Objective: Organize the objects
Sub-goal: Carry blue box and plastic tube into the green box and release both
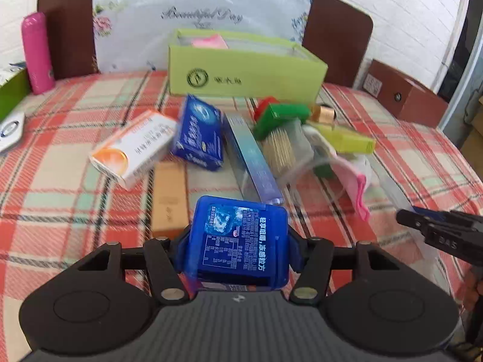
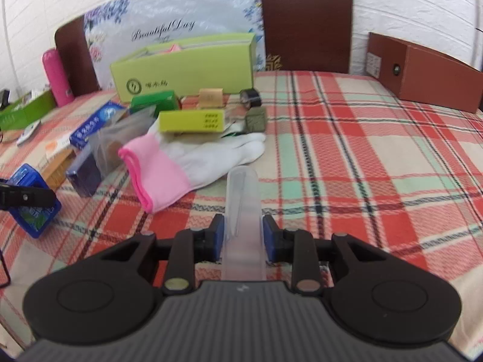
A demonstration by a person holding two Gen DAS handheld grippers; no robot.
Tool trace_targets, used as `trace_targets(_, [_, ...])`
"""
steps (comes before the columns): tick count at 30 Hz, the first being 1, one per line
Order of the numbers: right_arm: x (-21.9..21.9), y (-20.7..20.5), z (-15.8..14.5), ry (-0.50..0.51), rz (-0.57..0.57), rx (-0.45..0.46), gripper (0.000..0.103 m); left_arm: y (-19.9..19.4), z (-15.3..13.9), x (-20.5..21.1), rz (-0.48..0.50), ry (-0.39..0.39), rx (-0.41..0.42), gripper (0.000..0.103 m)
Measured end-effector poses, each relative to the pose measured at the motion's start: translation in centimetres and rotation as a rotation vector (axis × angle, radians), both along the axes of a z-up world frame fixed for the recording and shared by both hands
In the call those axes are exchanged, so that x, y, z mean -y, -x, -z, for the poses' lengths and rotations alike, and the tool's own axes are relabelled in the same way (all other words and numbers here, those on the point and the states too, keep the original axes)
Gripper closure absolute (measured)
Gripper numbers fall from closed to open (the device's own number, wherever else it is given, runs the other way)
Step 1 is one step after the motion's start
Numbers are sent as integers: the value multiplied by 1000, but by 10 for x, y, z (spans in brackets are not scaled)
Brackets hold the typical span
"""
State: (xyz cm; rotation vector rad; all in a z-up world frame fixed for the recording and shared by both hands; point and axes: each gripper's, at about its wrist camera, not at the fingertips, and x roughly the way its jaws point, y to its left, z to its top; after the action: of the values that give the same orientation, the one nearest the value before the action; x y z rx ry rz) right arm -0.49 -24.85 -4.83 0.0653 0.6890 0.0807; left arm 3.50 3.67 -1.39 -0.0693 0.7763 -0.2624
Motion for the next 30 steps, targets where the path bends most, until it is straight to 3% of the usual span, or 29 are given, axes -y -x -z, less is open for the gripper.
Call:
trace_targets(7, [4, -2, -48, -38, -15, 166, 77, -19, -46, -2, -14, 21, 148, 41])
trace_targets(15, [-8, -65, -88, -109, -104, 266, 77, -59, -98, 6, 15, 126, 268, 41])
trace_targets(21, [-25, -136, -106, -154, -141, 298, 76, -121, -121, 12, -8, 209, 263, 41])
trace_targets(30, [-44, -251, -88, -74, -128, 274, 76, -231, -105, 25, -81, 182, 213, 41])
